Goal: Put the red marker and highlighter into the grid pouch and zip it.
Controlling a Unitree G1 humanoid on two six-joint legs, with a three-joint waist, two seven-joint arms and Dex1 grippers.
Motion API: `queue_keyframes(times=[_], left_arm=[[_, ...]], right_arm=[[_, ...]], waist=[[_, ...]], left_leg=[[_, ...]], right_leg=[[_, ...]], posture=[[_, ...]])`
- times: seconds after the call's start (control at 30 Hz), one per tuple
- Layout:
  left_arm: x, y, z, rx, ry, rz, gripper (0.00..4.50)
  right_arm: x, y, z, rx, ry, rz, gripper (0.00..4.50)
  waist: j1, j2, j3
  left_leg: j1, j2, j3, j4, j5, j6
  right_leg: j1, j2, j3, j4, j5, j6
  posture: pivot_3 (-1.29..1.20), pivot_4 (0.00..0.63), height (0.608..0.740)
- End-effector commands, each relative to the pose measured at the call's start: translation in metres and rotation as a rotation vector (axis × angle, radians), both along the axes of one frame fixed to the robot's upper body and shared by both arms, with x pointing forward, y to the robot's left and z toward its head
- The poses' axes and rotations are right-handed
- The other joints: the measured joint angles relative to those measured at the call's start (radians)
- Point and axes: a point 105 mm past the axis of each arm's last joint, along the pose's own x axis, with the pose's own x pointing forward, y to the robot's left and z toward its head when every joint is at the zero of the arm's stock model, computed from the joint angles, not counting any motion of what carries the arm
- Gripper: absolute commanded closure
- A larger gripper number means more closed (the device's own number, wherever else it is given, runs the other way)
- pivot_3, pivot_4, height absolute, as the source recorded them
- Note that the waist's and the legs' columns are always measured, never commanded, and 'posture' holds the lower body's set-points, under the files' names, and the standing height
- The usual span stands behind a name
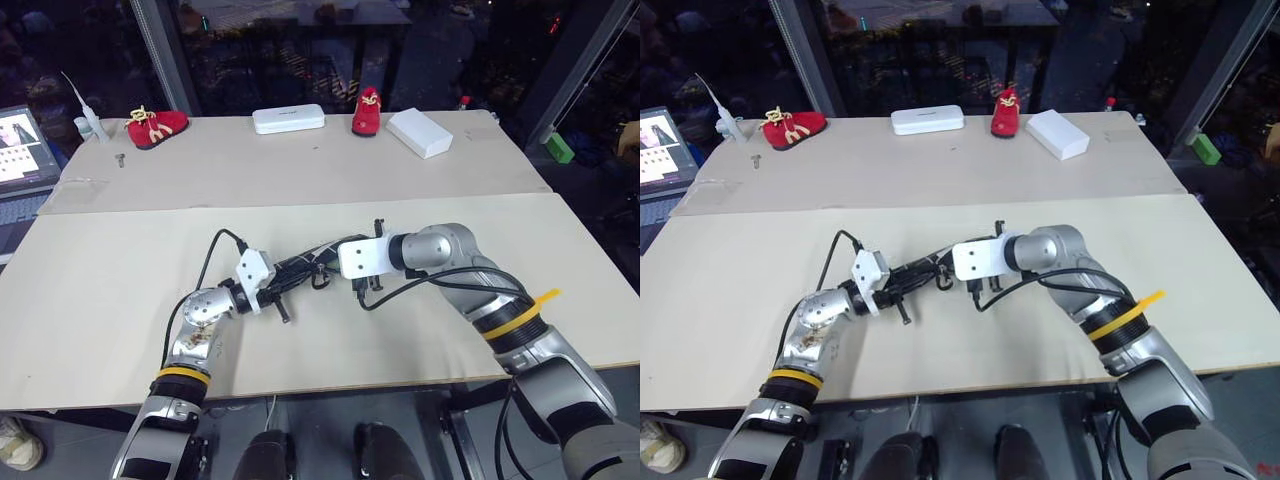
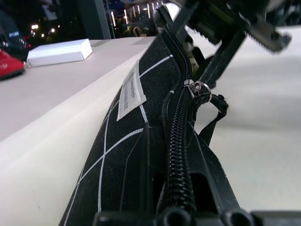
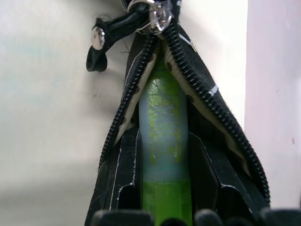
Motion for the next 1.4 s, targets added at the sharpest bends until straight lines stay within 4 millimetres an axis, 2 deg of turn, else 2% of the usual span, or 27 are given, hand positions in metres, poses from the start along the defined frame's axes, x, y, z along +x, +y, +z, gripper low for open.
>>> queue_keyframes(times=[0.03, 0.17, 0.2, 0.27, 0.3, 0.37, 0.43, 0.6, 0.67, 0.73, 0.8, 0.9, 0.97, 1.03, 1.17, 1.4], left_arm=[[-0.004, -0.009, 0.019, -0.059, 0.008, -0.062, 4.5], [-0.005, -0.007, 0.018, -0.045, 0.023, -0.065, 4.5], [-0.004, -0.006, 0.018, -0.04, 0.025, -0.063, 4.5], [-0.004, -0.004, 0.017, -0.033, 0.023, -0.055, 4.5], [-0.003, -0.004, 0.017, -0.031, 0.022, -0.052, 4.5], [-0.002, -0.003, 0.017, -0.024, 0.014, -0.044, 4.5], [-0.002, -0.003, 0.016, -0.016, 0.007, -0.038, 4.5], [-0.003, -0.003, 0.013, 0.001, -0.004, -0.03, 4.5], [-0.003, -0.004, 0.011, 0.004, -0.006, -0.028, 4.5], [-0.004, -0.004, 0.01, 0.01, -0.012, -0.025, 4.5], [-0.004, -0.004, 0.01, 0.009, -0.019, -0.017, 4.5], [-0.003, -0.003, 0.011, 0.004, -0.022, -0.005, 4.5], [-0.003, -0.002, 0.011, 0.005, -0.023, -0.003, 4.5], [-0.004, -0.001, 0.01, 0.007, -0.024, -0.001, 4.5], [-0.002, -0.002, 0.01, 0.01, -0.025, 0.0, 4.5], [-0.001, -0.011, 0.013, 0.008, -0.039, -0.023, 4.5]], right_arm=[[-0.007, 0.013, 0.016, 0.026, -0.057, 0.087, 3.52], [-0.004, 0.011, 0.017, 0.043, -0.042, 0.063, 3.52], [-0.004, 0.009, 0.018, 0.051, -0.032, 0.056, 2.52], [-0.002, 0.007, 0.022, 0.067, -0.039, 0.044, 2.03], [0.001, 0.005, 0.026, 0.072, -0.044, 0.031, 1.57], [0.004, -0.004, 0.036, 0.083, -0.051, 0.018, 0.93], [0.007, -0.011, 0.048, 0.126, -0.049, -0.005, 0.93], [-0.002, -0.032, 0.085, 0.276, 0.019, -0.006, 0.93], [-0.011, -0.045, 0.097, 0.34, 0.101, -0.014, 0.93], [-0.033, -0.059, 0.105, 0.397, 0.218, 0.034, 0.93], [-0.044, -0.075, 0.111, 0.504, 0.315, 0.012, 0.93], [-0.056, -0.091, 0.087, 0.531, 0.446, -0.082, 0.93], [-0.068, -0.088, 0.072, 0.547, 0.535, -0.11, 0.93], [-0.076, -0.077, 0.057, 0.597, 0.611, -0.13, 0.93], [-0.067, -0.054, 0.024, 0.678, 0.682, -0.296, 0.93], [-0.049, -0.012, -0.003, 0.722, 0.726, -0.434, 0.93]], waist=[[0.0, 0.0, 0.0], [0.001, 0.0, 0.0], [0.001, 0.0, 0.0], [0.0, 0.0, 0.0], [0.0, 0.0, 0.0], [0.001, 0.0, 0.0], [0.001, 0.0, 0.0], [0.002, 0.0, 0.0], [0.003, 0.0, 0.0], [0.007, 0.0, 0.0], [0.012, 0.0, 0.0], [0.02, 0.0, 0.0], [0.022, 0.0, 0.0], [0.018, 0.0, 0.0], [0.009, 0.0, 0.0], [0.013, 0.0, 0.0]], left_leg=[[0.0, 0.0, 0.0, 0.0, 0.0, 0.0], [-0.001, 0.0, 0.0, 0.0, 0.0, 0.0], [-0.001, 0.0, 0.0, 0.0, 0.0, 0.0], [-0.001, 0.0, 0.0, 0.0, 0.0, 0.0], [0.0, 0.0, 0.0, 0.0, 0.0, 0.0], [0.0, 0.0, 0.0, 0.0, 0.0, 0.0], [0.0, 0.0, 0.0, 0.0, 0.0, 0.0], [0.0, 0.0, 0.0, 0.0, 0.0, 0.0], [0.0, 0.0, 0.0, 0.0, 0.0, 0.0], [-0.001, 0.001, -0.001, 0.0, 0.0, 0.0], [-0.001, 0.001, -0.001, 0.0, -0.001, 0.001], [-0.001, 0.001, -0.002, 0.0, -0.001, 0.001], [0.0, 0.001, -0.001, 0.0, -0.001, 0.001], [0.0, 0.001, -0.001, 0.0, -0.001, 0.001], [0.002, 0.002, -0.001, 0.0, -0.001, 0.001], [-0.001, 0.001, -0.001, 0.001, -0.001, 0.001]], right_leg=[[0.0, 0.0, 0.0, 0.0, 0.0, 0.0], [0.0, 0.0, 0.0, 0.0, 0.0, 0.0], [0.0, 0.0, 0.0, 0.0, 0.0, 0.0], [0.0, 0.0, 0.0, -0.001, 0.0, 0.0], [0.0, 0.0, 0.0, -0.001, 0.0, 0.0], [0.0, 0.0, 0.0, 0.0, 0.0, 0.0], [0.0, 0.0, 0.0, 0.0, 0.0, 0.0], [0.001, 0.0, 0.0, -0.001, 0.0, 0.0], [0.0, 0.0, 0.0, -0.001, 0.0, 0.0], [0.0, -0.001, 0.0, -0.001, 0.0, 0.0], [0.001, -0.001, -0.001, -0.001, 0.0, 0.0], [0.002, -0.002, -0.001, -0.002, 0.0, 0.0], [0.002, -0.002, 0.0, -0.002, 0.0, 0.0], [0.001, -0.003, 0.001, -0.001, 0.0, 0.0], [0.001, -0.002, 0.002, 0.0, 0.0, -0.001], [0.0, -0.002, 0.001, -0.001, 0.0, -0.001]], posture=[[0.0, 0.15, 0.74], [0.0, 0.15, 0.74], [0.0, 0.15, 0.74], [0.0, 0.15, 0.74], [0.0, 0.15, 0.74], [0.0, 0.15, 0.74], [0.0, 0.15, 0.74], [0.0, 0.15, 0.74], [0.0, 0.15, 0.74], [0.0, 0.15, 0.74], [0.0, 0.15, 0.74], [0.0, 0.15, 0.74], [0.0, 0.15, 0.74], [0.0, 0.15, 0.74], [0.0, 0.15, 0.74], [0.0, 0.15, 0.74]])
